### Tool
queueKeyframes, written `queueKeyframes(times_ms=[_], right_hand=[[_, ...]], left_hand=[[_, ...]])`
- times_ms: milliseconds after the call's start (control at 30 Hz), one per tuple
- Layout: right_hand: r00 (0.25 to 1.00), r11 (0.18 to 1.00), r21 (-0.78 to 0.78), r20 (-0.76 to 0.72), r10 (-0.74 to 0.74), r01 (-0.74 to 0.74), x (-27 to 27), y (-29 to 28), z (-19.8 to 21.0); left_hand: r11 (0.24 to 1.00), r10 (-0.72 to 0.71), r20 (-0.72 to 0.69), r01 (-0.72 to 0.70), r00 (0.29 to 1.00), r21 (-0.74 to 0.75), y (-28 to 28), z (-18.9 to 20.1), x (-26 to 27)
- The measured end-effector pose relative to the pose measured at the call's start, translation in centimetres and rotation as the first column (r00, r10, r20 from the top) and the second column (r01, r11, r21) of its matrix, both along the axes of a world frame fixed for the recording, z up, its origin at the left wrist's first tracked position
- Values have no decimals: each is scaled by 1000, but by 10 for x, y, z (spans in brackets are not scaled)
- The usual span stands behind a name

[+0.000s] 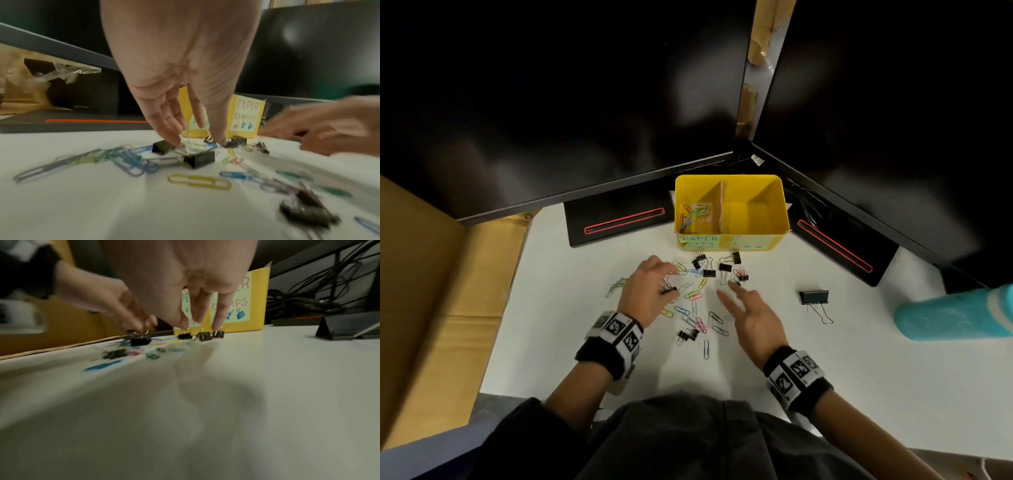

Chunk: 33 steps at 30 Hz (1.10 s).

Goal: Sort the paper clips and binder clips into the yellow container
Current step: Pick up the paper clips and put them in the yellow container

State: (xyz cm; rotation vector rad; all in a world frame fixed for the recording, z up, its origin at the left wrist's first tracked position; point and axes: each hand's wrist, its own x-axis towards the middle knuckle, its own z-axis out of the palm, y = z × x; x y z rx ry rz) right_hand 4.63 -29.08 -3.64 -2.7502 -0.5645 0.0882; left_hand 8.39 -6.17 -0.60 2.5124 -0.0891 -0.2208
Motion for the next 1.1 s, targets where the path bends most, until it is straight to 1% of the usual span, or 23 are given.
queueKeyframes(times_ms=[67, 133, 167, 233, 300, 367, 433, 500, 567, 600, 667, 767, 867, 933, 967, 1033, 1066, 1100], right_hand=[[989, 989, -13, 15, -146, 147, 18, 0, 8], [966, 968, 3, -65, -251, 252, 31, -5, 8], [954, 961, 22, -122, -272, 277, 35, -8, 5], [949, 958, 63, -172, -266, 280, 38, -12, 2], [956, 962, 66, -148, -252, 263, 38, -16, 3], [965, 968, 50, -109, -240, 246, 36, -23, 4], [966, 968, 52, -103, -239, 245, 36, -27, 5], [971, 973, 60, -105, -215, 222, 38, -26, 3], [974, 976, 75, -111, -196, 205, 40, -20, 0], [971, 972, 89, -116, -207, 218, 41, -16, -2], [958, 956, 123, -143, -250, 268, 41, -11, -6], [946, 916, 248, -157, -284, 316, 37, -14, -11], [924, 849, 365, -136, -358, 382, 34, -17, -7], [905, 834, 360, -79, -419, 417, 35, -17, -4], [892, 830, 346, -54, -449, 438, 36, -18, -3], [859, 808, 330, -13, -512, 487, 37, -19, -3], [849, 806, 320, 14, -529, 497, 36, -19, -3], [855, 821, 306, 43, -518, 482, 33, -17, -2]], left_hand=[[997, -60, -66, 63, 996, 46, 2, -8, -6], [992, -89, -89, 96, 992, 79, 0, -13, -7], [988, -108, -90, 116, 990, 97, -1, -14, -7], [980, -148, -80, 158, 986, 124, -5, -16, -6], [977, -163, -36, 166, 986, 131, -7, -16, -5], [985, -137, 13, 135, 990, 105, -8, -15, -6], [997, -69, 71, 67, 995, 24, -6, -13, -6], [990, 58, 98, -45, 994, -131, -1, -10, -4], [949, 203, 88, -174, 975, -262, 10, -8, 1], [925, 267, 78, -233, 960, -301, 16, -7, 5], [892, 352, 60, -316, 934, -324, 30, -9, 14], [898, 381, 55, -355, 923, -260, 42, -12, 28], [920, 335, 9, -325, 942, -221, 44, -15, 42], [935, 295, -9, -290, 956, -202, 42, -15, 47], [941, 298, 12, -292, 955, -172, 41, -15, 46], [952, 306, 122, -299, 944, -69, 39, -10, 40], [966, 256, 170, -257, 952, -14, 36, -7, 34], [985, 158, 173, -167, 972, 40, 34, -5, 28]])
